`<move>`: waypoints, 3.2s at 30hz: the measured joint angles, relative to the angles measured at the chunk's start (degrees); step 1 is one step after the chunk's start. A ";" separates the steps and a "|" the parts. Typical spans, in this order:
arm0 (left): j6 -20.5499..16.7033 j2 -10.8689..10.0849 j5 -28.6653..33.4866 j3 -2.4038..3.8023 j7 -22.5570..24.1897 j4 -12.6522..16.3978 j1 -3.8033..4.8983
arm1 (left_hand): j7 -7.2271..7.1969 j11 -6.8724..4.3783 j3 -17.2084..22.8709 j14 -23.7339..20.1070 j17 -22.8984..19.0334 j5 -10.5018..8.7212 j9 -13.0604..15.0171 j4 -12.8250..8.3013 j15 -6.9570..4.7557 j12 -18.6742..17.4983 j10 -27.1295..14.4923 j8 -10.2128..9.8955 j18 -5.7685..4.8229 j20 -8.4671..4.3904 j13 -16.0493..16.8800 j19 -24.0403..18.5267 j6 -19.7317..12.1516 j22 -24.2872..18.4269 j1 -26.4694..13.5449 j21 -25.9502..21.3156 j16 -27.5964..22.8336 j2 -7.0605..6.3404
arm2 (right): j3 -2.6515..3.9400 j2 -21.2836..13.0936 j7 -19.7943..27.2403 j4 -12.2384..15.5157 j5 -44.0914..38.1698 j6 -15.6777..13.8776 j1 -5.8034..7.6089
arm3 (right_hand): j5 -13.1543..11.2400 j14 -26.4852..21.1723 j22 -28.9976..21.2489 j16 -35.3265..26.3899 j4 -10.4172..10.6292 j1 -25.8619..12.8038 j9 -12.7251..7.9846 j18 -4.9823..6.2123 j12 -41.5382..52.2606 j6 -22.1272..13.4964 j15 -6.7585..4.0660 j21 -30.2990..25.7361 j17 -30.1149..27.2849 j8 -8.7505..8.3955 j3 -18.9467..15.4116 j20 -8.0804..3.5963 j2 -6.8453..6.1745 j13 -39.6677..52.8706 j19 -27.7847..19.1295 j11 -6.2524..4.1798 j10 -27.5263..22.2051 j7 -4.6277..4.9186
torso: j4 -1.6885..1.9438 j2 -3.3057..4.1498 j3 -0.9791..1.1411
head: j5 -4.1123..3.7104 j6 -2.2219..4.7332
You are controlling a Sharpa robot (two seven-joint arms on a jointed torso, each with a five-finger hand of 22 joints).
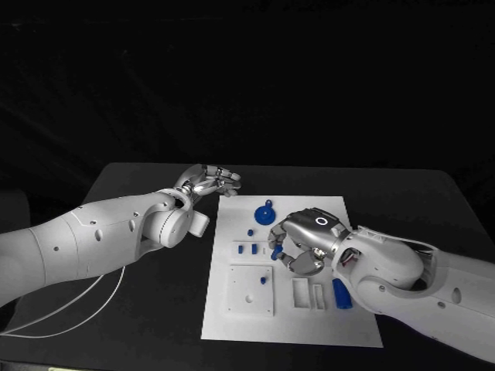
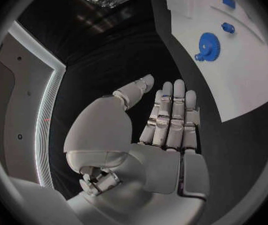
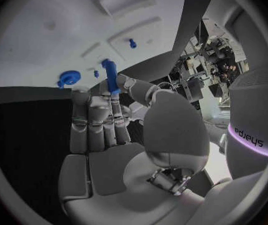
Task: Assemble the parts on the task board
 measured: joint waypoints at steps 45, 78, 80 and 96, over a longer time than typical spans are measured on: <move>0.02 1.00 -0.38 0.00 -0.06 -0.06 0.00 | 0.00 0.00 -0.12 0.00 0.30 0.00 -0.04 0.11 0.00 0.00 0.00 0.00 0.00 0.00 -0.03 0.00 0.00 0.07 0.00 0.00 -0.22 0.00 | -3.55 8.55 0.48 -4.19 -1.67 4.23 -4.97 | -0.22 -0.18 0.00 0.00 -0.24 0.10 0.05 0.03 0.02 -0.12 -0.18 0.00 -0.01 -0.03 0.07 0.12 0.56 0.13 -0.11 -0.01 0.01 0.04 | 0.01 0.01 -0.03 | 1.77 -0.41; 0.04 1.05 -0.47 0.00 -0.16 -0.10 0.00 | 0.00 0.00 -0.16 0.00 0.51 0.00 -0.09 0.16 0.00 0.00 0.00 0.00 0.00 0.00 -0.07 0.00 0.00 0.10 0.00 0.00 -0.26 0.00 | -3.82 8.95 -1.53 -4.40 -4.17 4.88 -5.01 | -0.41 -0.18 0.00 0.00 -0.48 0.08 0.12 0.05 -0.23 -0.20 -0.18 0.00 -0.01 -0.02 0.15 0.13 0.53 0.39 -0.12 -0.01 0.01 0.11 | 0.02 0.01 -0.05 | 1.87 -0.77; 0.04 1.05 -0.47 0.00 -0.16 -0.09 0.00 | 0.00 0.00 -0.16 0.00 0.55 0.00 -0.08 0.16 0.00 0.00 0.00 0.00 0.00 0.00 -0.07 0.00 0.00 0.10 0.00 0.00 -0.44 0.00 | -4.13 9.00 -1.53 -4.38 -4.38 4.95 -4.91 | -0.21 -0.18 0.00 0.00 -0.48 0.08 0.14 0.05 -0.28 -0.20 -0.18 0.00 -0.01 -0.02 0.14 0.13 0.52 0.39 -0.13 -0.01 0.01 0.12 | 0.02 0.01 -0.06 | 1.85 -0.80; 0.05 1.01 -0.49 0.00 -0.21 -0.09 0.00 | 0.00 0.00 -0.16 0.00 0.66 0.00 -0.08 0.16 0.00 0.00 0.00 0.00 0.00 0.00 -0.12 0.00 0.00 0.14 0.00 0.00 -0.44 0.00 | -5.33 9.84 -2.20 -3.66 -8.31 5.22 -4.76 | -0.21 -0.19 0.00 0.00 -0.96 -0.17 0.10 0.05 0.03 0.16 -0.19 0.00 0.04 -0.14 0.15 0.22 0.28 0.32 -0.21 -0.01 0.01 0.09 | 0.01 0.00 -0.06 | 1.89 -1.07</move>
